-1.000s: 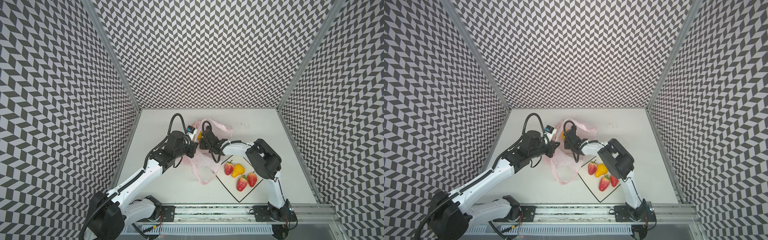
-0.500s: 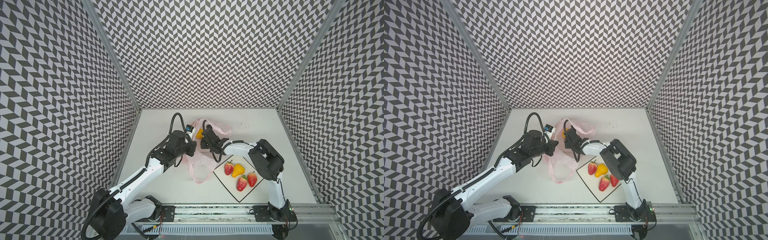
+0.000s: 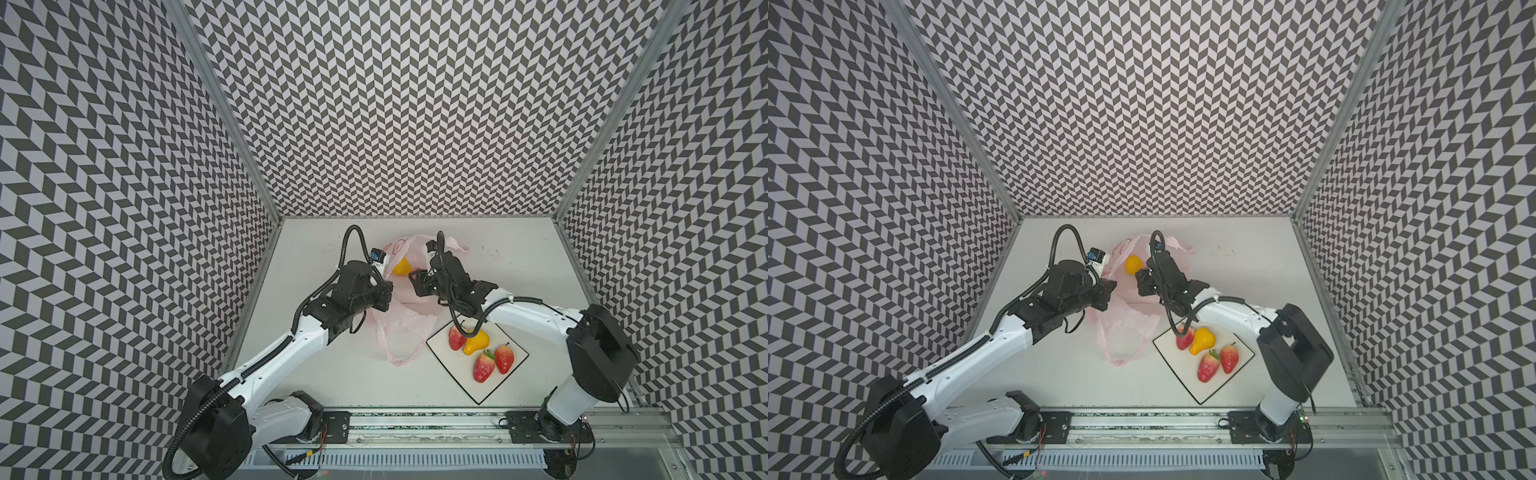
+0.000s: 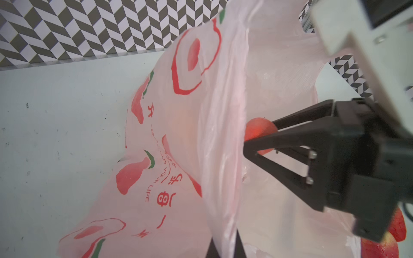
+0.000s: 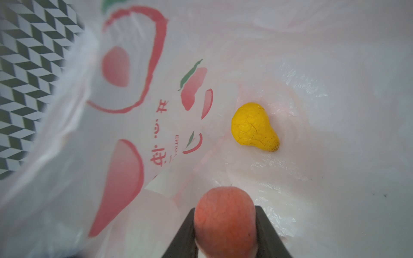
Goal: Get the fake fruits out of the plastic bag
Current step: 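Lift the small red apple out of the bag with the right gripper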
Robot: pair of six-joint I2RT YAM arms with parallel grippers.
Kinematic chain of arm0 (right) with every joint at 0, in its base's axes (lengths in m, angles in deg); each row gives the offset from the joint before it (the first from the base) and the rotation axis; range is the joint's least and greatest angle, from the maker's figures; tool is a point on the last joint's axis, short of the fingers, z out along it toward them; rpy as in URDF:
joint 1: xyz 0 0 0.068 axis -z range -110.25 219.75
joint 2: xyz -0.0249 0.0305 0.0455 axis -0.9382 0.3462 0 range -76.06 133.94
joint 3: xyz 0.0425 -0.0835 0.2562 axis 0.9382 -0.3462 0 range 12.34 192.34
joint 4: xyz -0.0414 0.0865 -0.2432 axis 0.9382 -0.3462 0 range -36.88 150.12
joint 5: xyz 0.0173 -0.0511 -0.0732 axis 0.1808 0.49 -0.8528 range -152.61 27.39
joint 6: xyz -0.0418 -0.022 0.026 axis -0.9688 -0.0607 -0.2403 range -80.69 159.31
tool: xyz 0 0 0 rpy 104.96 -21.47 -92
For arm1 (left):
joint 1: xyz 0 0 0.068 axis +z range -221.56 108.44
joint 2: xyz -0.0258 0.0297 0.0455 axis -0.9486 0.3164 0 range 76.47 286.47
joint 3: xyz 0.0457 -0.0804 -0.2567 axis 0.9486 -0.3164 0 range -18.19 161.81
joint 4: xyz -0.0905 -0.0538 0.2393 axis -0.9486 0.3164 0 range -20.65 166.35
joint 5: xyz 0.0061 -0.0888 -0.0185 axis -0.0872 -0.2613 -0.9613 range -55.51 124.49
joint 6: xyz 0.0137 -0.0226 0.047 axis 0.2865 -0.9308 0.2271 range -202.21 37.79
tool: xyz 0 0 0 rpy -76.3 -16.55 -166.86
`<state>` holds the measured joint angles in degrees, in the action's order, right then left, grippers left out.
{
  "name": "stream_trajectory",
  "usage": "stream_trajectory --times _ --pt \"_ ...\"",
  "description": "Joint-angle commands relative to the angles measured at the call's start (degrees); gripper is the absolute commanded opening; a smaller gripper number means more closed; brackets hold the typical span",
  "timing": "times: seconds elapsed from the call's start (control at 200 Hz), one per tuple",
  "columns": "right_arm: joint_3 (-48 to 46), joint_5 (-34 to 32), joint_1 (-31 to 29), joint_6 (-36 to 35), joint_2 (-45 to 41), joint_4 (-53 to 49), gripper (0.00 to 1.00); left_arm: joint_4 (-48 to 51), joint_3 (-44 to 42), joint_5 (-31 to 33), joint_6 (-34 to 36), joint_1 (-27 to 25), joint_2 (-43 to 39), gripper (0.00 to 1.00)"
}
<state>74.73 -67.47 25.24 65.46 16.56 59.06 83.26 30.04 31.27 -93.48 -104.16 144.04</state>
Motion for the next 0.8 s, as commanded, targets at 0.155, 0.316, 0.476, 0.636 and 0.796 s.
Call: stream_trajectory --times 0.155,0.316,0.476,0.636,0.796 --pt "-7.58 -2.2 -5.79 -8.37 -16.52 -5.1 0.36 -1.78 1.13 2.04 -2.04 -0.27 0.35 0.0" --pt "-13.11 -10.18 -11.95 -5.29 -24.83 -15.63 0.37 -2.06 1.45 1.68 -2.86 -1.01 1.12 0.0" --pt "-16.51 -17.09 -19.42 3.46 -29.51 -27.33 0.37 -2.26 1.61 1.99 -3.15 -1.33 1.24 0.0" --pt "-18.65 -19.56 -23.99 13.7 -29.22 -35.22 0.37 -1.75 2.14 3.33 -3.15 -1.5 0.77 0.0" --pt "-19.32 -19.89 -24.49 18.18 -24.66 -37.48 0.37 -2.45 1.62 3.89 -3.67 -1.72 0.02 0.0"
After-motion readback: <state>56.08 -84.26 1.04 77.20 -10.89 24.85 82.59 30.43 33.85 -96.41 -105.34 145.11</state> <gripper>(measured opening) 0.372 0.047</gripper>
